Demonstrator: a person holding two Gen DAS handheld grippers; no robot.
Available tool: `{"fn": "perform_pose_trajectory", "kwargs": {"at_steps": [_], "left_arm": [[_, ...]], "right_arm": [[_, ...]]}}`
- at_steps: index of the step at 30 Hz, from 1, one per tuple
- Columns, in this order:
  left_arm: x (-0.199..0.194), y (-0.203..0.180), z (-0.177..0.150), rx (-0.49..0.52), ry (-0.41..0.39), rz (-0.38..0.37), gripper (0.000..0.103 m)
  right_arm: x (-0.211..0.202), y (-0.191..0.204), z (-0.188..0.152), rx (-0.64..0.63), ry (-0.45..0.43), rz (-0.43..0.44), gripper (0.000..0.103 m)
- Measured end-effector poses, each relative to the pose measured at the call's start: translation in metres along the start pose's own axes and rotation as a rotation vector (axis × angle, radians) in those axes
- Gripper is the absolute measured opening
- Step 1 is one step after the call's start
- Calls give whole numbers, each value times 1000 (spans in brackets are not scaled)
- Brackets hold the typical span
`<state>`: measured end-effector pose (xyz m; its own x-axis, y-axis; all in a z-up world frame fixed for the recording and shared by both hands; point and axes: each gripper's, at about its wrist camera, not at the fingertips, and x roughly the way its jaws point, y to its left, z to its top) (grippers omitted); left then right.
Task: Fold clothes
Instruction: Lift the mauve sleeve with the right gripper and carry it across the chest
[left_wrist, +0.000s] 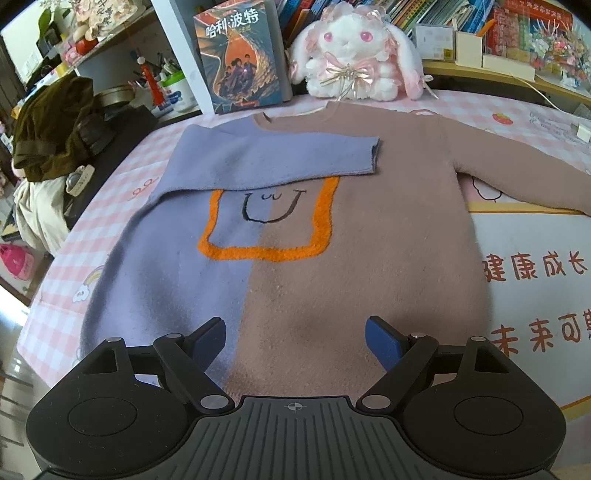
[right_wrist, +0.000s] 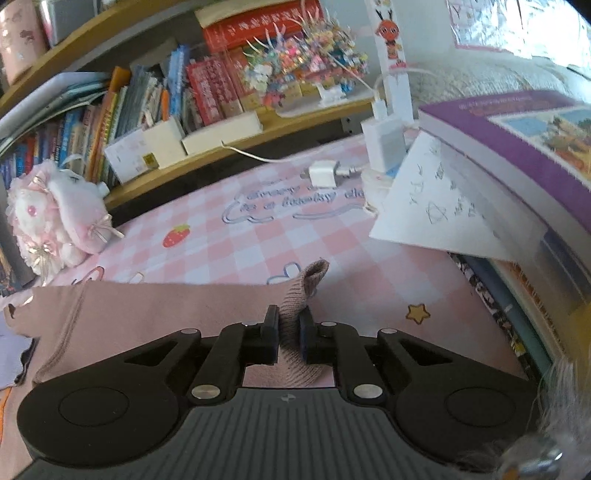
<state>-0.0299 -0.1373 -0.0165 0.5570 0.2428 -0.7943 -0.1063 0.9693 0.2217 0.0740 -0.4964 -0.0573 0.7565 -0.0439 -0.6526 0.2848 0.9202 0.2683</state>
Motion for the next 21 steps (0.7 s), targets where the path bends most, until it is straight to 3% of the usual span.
{"fn": "perform_pose_trajectory", "kwargs": {"at_steps": [2, 5, 8, 15, 21], "left_arm": [[0, 3, -1, -11, -1, 2, 85], [0, 7, -3, -28, -2, 4, 85], [1, 10, -5, -38, -9, 0, 85], [3, 23, -13, -71, -39, -21, 85], [4, 48, -21, -97, -91, -48, 85]], "right_arm": [[2, -1, -1, 6, 14, -8, 21], [2, 1, -2, 6, 24, -2, 21], [-4, 7, -1, -18, 4, 29, 10], [-25, 29, 10, -28, -58, 99, 9], [-44, 72, 22, -52, -95, 206, 9]]}}
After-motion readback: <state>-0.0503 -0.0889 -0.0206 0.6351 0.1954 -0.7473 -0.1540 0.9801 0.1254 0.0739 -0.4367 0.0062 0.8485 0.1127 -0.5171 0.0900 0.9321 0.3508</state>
